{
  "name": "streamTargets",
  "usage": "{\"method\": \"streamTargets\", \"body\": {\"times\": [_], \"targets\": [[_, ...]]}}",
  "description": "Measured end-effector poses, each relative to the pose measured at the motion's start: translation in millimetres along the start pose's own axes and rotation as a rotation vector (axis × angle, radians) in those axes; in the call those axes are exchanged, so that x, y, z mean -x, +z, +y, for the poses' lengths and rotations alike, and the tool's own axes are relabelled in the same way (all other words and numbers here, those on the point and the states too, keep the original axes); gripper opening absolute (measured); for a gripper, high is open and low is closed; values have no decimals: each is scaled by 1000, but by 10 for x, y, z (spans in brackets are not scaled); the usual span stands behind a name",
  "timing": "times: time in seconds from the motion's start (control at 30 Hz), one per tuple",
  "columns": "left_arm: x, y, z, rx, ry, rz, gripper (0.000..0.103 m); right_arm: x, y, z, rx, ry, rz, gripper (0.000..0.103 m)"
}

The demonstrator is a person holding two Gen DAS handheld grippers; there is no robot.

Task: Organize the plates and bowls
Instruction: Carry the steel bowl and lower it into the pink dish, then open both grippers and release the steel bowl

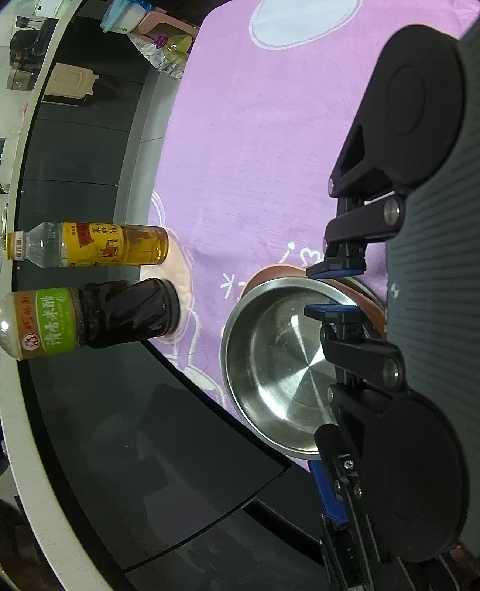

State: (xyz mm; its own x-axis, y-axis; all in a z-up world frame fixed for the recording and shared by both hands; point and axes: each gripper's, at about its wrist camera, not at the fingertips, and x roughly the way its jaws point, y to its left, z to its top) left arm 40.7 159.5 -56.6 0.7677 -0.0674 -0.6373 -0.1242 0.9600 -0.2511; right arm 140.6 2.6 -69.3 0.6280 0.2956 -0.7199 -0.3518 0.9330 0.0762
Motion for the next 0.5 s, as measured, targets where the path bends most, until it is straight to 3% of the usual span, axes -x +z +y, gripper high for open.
{"method": "streamTargets", "body": {"times": [0.5], "targets": [[54, 18, 51, 18, 18, -29, 23, -2, -15, -35, -6, -12, -8, 4]]}}
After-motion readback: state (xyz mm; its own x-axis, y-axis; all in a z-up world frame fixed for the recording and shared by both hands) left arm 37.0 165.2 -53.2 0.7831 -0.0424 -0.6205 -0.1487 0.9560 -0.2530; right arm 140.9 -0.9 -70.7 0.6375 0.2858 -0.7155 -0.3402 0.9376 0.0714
